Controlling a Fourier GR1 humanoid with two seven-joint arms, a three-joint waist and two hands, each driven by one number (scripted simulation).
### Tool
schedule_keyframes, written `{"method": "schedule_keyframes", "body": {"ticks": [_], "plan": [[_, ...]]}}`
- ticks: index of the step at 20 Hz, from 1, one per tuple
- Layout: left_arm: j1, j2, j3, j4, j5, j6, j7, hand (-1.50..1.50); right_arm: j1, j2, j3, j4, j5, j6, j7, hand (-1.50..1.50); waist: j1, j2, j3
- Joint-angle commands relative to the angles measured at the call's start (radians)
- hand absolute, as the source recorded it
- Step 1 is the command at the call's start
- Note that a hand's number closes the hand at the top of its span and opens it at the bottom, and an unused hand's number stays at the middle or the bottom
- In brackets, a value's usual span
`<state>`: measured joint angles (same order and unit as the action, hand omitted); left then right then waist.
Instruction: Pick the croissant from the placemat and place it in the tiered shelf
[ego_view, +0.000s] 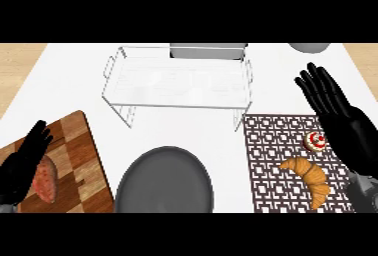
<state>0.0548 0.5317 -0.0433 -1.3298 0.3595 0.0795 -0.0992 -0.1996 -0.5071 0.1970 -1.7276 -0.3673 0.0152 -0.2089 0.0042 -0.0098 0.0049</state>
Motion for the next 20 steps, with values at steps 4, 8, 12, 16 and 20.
{"method": "schedule_keyframes", "body": {"ticks": [4,8,12,16,20], "plan": [[-0.024,-0.038,-0.081,-0.017,-0.074,0.014,0.009,0.0,0.133,-0.215,-0.186,0.198,0.082,-0.016,0.048,-1.5,-0.058,0.017,-0.004],[-0.02,-0.062,-0.149,-0.047,-0.097,-0.007,0.028,0.0,0.233,-0.363,-0.246,0.408,0.289,-0.161,0.125,1.5,-0.08,0.035,-0.004],[-0.086,-0.162,-0.262,-0.044,-0.189,0.067,0.108,0.0,0.218,-0.172,-0.327,0.611,0.033,0.007,-0.092,-1.5,-0.021,0.017,0.0],[-0.101,-0.171,-0.24,-0.02,-0.203,0.058,0.108,0.0,0.191,-0.236,-0.317,0.669,0.039,0.242,-0.221,-1.5,-0.006,0.011,-0.004],[-0.113,-0.158,-0.197,0.042,-0.185,0.005,0.09,0.0,0.231,-0.266,-0.265,0.484,0.091,0.264,-0.145,-1.5,-0.01,0.009,-0.006]]}}
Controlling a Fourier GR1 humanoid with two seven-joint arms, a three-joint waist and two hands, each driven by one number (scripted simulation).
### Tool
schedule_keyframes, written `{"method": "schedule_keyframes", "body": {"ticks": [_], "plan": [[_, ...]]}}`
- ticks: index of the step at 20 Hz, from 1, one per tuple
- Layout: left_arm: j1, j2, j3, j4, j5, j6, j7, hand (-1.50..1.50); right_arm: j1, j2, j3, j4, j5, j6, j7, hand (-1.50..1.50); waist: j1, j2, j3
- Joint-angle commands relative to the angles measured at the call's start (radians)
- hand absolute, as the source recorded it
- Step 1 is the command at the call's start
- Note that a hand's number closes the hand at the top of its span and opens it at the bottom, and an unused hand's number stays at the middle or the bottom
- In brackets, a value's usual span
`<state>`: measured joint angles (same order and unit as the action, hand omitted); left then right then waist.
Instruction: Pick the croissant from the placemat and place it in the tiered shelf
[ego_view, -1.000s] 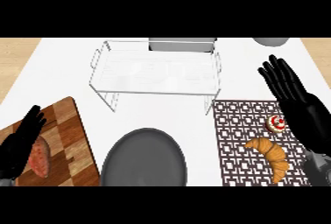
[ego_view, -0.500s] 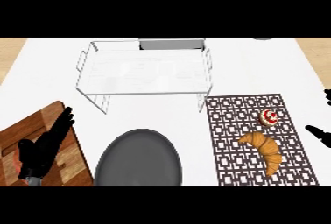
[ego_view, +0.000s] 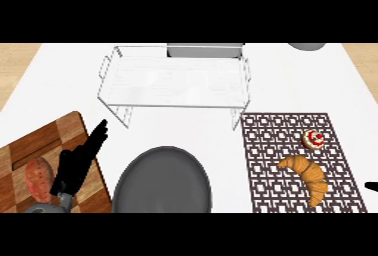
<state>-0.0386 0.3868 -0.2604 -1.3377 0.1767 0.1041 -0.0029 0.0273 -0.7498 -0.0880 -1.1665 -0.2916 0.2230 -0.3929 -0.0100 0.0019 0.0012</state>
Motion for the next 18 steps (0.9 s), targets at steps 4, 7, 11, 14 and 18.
{"method": "schedule_keyframes", "body": {"ticks": [4,7,11,14,18], "plan": [[-0.007,-0.015,0.002,-0.002,-0.011,-0.008,0.013,0.0,0.036,-0.142,0.085,-0.241,0.035,0.123,0.247,-1.5,0.003,-0.005,-0.005],[0.014,-0.006,-0.009,-0.007,-0.02,-0.016,0.01,0.0,0.04,-0.235,0.136,-0.313,0.192,0.063,0.329,-1.5,0.013,-0.007,-0.006],[-0.014,-0.026,-0.007,0.001,-0.024,-0.001,0.019,0.0,0.035,-0.283,0.219,-0.448,0.439,-0.093,0.499,-1.5,0.006,-0.008,-0.008],[-0.037,-0.031,-0.01,-0.021,-0.03,0.009,0.055,0.0,-0.002,-0.301,0.264,-0.525,0.558,-0.129,0.68,-1.5,0.015,-0.006,-0.006],[-0.011,-0.026,-0.007,-0.028,-0.037,-0.016,0.026,0.0,-0.082,-0.13,0.426,-0.598,0.691,-0.141,0.921,-1.5,0.032,0.0,-0.002]]}}
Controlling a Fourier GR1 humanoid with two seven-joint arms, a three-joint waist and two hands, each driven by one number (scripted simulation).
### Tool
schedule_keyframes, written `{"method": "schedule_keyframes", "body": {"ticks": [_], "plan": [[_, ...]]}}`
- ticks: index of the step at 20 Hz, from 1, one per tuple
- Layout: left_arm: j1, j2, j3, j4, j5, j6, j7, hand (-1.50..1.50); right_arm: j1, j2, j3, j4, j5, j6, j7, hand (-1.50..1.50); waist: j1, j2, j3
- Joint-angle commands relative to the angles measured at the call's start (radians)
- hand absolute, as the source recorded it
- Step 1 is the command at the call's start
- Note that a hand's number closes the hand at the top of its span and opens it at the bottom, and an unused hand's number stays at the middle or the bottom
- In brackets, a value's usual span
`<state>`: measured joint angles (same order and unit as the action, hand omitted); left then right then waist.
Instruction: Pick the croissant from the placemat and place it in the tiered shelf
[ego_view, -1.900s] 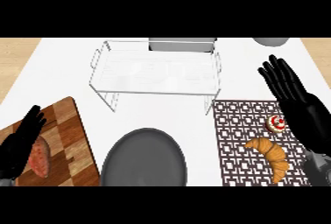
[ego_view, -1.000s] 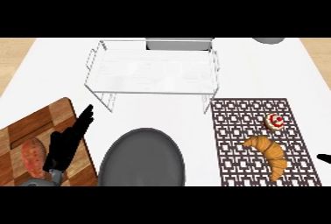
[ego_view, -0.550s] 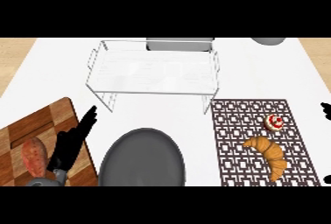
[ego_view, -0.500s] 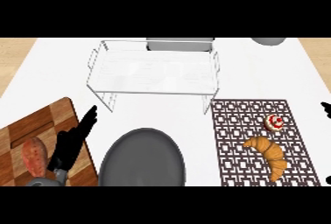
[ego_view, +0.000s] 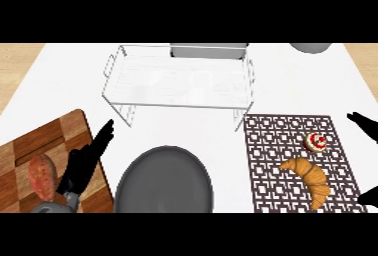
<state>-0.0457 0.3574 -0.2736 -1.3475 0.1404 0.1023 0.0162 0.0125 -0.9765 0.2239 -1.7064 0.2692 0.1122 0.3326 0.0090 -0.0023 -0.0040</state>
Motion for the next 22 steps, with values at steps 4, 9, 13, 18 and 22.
{"method": "schedule_keyframes", "body": {"ticks": [4,9,13,18,22], "plan": [[0.007,-0.038,-0.017,-0.035,-0.04,0.012,0.024,0.0,-0.056,0.189,0.205,-0.096,0.18,0.049,0.3,-1.5,-0.001,0.002,0.004],[-0.026,-0.041,0.036,0.043,-0.037,-0.028,-0.004,0.0,-0.112,0.272,0.203,-0.084,0.183,0.169,0.471,-1.5,-0.008,0.002,0.003],[0.043,-0.028,0.063,-0.037,-0.042,-0.046,0.002,0.0,-0.078,0.332,0.218,-0.139,0.256,0.211,0.536,-1.5,-0.008,0.001,0.004],[0.011,-0.064,0.071,-0.027,-0.069,-0.049,0.061,0.0,-0.021,0.338,0.177,-0.055,0.358,0.17,0.444,-1.5,-0.011,0.001,0.004],[0.023,-0.094,0.093,0.062,-0.101,-0.062,-0.057,0.0,-0.087,0.409,0.174,-0.064,0.43,0.222,0.522,-1.5,-0.01,0.002,0.004]]}}
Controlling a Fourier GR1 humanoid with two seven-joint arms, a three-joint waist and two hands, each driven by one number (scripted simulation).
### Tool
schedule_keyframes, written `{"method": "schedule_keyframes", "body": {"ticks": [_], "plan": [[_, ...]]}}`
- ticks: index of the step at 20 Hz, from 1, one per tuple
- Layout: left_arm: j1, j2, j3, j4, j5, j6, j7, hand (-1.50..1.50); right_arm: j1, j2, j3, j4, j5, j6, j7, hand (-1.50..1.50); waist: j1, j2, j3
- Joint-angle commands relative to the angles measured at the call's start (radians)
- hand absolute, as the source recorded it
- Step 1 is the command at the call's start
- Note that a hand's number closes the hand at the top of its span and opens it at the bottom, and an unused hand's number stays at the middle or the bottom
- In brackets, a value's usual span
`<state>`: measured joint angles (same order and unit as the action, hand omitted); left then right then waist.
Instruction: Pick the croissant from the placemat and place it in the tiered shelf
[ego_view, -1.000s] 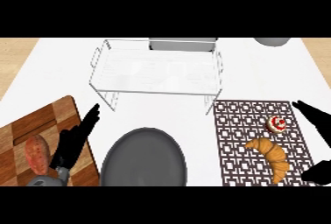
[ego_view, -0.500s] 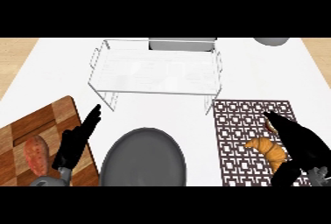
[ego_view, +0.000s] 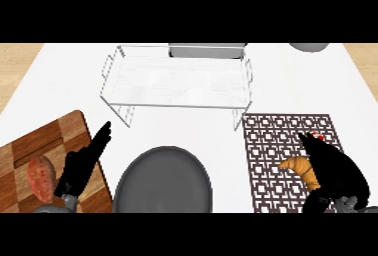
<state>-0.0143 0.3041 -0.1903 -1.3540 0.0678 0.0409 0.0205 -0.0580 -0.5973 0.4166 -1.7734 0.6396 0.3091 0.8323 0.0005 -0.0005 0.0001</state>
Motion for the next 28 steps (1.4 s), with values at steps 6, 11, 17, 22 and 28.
{"method": "schedule_keyframes", "body": {"ticks": [6,11,17,22,28], "plan": [[-0.02,0.014,0.089,-0.046,0.0,-0.089,0.061,0.0,0.041,0.053,-0.065,0.024,0.126,0.054,-0.073,-1.5,-0.001,0.0,0.0],[0.038,-0.048,0.069,-0.033,-0.06,-0.062,-0.001,0.0,0.092,0.083,-0.069,0.089,0.222,0.018,-0.143,-1.5,0.0,0.0,0.0],[-0.037,-0.087,0.077,0.067,-0.112,-0.06,-0.024,0.0,0.087,0.169,-0.042,0.201,0.319,-0.037,-0.182,-1.5,-0.002,0.001,0.0],[0.066,-0.07,0.104,-0.072,-0.09,-0.113,0.009,0.0,-0.023,0.211,-0.125,0.253,0.326,0.047,-0.199,-1.5,0.003,0.0,0.0],[0.022,-0.127,0.09,-0.054,-0.135,-0.063,0.038,0.0,0.001,0.211,-0.154,0.415,0.334,-0.042,-0.362,1.5,0.003,0.001,0.0]]}}
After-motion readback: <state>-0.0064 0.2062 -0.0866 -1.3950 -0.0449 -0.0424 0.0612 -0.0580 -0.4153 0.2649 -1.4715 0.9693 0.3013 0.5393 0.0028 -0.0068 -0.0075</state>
